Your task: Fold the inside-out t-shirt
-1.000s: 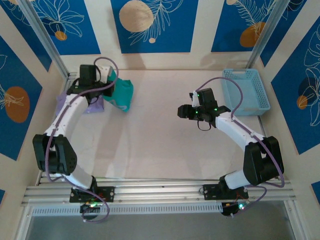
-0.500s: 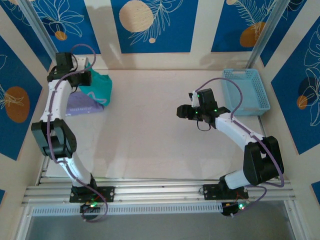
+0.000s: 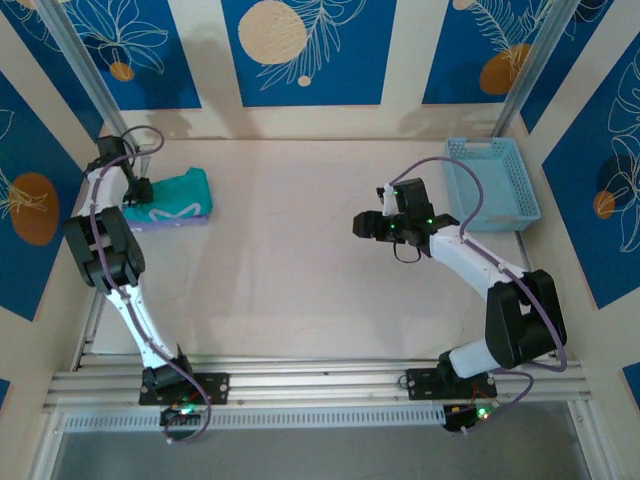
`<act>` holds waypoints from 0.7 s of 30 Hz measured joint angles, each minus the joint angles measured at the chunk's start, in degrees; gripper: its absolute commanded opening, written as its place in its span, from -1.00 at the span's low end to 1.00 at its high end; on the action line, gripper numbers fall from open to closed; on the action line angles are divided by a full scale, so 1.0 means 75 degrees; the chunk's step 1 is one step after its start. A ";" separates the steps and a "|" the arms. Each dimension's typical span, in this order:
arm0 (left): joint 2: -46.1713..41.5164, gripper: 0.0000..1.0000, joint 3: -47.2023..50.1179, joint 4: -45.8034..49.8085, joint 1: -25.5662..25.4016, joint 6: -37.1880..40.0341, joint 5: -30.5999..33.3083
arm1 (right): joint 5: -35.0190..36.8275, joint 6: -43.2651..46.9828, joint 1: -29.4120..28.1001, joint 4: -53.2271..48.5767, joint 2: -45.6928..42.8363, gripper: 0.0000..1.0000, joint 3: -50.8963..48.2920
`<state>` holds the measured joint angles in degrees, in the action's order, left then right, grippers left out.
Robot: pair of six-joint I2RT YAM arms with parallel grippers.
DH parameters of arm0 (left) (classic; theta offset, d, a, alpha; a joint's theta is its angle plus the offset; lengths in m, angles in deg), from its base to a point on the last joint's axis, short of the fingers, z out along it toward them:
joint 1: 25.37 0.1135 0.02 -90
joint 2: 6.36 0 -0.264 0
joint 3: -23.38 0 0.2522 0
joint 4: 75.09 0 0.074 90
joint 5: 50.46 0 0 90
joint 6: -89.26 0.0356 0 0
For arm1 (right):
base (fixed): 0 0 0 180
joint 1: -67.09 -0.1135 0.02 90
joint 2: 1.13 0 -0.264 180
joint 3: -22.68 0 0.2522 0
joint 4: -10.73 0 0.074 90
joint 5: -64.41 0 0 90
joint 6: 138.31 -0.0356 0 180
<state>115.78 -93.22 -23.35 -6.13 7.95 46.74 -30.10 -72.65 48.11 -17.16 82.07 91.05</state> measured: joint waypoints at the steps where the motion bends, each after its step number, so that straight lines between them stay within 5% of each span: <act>1: 0.0160 0.41 -0.0143 0.0020 0.0000 -0.0070 0.0271 | 0.0000 -0.0003 0.0000 -0.0009 0.0020 0.21 0.0000; 7: 0.0458 0.85 -0.1043 0.0309 -0.0003 -0.0577 0.1288 | 0.0111 0.0003 -0.0003 -0.0076 -0.0006 0.26 -0.0006; 10: -0.0052 0.95 -0.0685 0.0221 -0.0009 -0.0938 0.1393 | 0.0495 0.0087 -0.0006 -0.0041 -0.0256 0.44 -0.0184; 16: -0.3311 1.00 0.2512 -0.0831 -0.0157 -0.2154 0.0356 | 0.2052 0.0408 -0.0236 -0.0119 -0.0950 0.99 -0.0487; 21: -0.6659 1.00 0.5709 -0.2661 -0.0472 -0.3314 -0.0714 | 0.3523 0.0720 -0.0565 -0.0306 -0.1772 0.98 -0.0595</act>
<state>65.84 -50.41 -43.30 -9.67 -16.90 41.39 -3.68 -67.25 43.87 -19.46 68.78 86.59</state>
